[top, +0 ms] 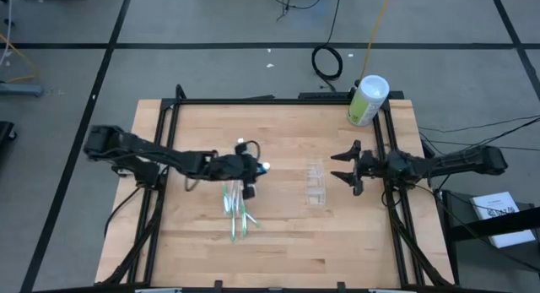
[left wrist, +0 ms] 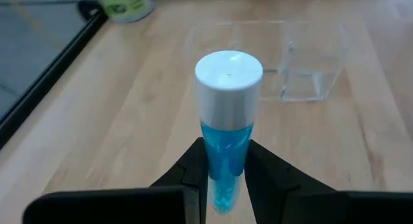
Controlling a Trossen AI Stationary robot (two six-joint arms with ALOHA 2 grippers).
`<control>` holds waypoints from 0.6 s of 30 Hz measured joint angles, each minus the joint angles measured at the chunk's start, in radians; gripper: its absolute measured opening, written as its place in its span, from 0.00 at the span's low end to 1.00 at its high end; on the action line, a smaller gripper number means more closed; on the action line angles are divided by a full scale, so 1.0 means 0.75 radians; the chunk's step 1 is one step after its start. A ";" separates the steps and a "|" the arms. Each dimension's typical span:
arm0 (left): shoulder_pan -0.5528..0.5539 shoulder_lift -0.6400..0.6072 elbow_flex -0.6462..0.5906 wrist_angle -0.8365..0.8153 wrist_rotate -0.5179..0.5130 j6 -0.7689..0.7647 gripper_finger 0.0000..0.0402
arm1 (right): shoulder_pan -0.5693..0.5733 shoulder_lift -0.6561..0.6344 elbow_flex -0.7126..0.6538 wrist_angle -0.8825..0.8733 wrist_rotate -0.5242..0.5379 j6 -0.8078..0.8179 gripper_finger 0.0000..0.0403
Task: Pick & Place toothbrushing station
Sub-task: Put the blue mouthwash into the middle of the transparent organizer
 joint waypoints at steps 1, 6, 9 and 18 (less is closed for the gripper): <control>0.003 0.044 0.022 0.035 0.020 0.024 0.18 | 0.000 0.052 0.027 0.005 0.000 -0.004 0.63; 0.033 0.211 0.116 0.222 0.156 0.083 0.18 | 0.025 0.311 0.181 -0.001 -0.001 -0.086 0.63; 0.052 0.282 0.179 0.217 0.201 0.090 0.18 | 0.070 0.455 0.296 -0.043 0.004 -0.190 0.63; 0.072 0.359 0.274 0.204 0.282 0.143 0.18 | 0.092 0.801 0.654 -0.307 0.071 -0.236 0.63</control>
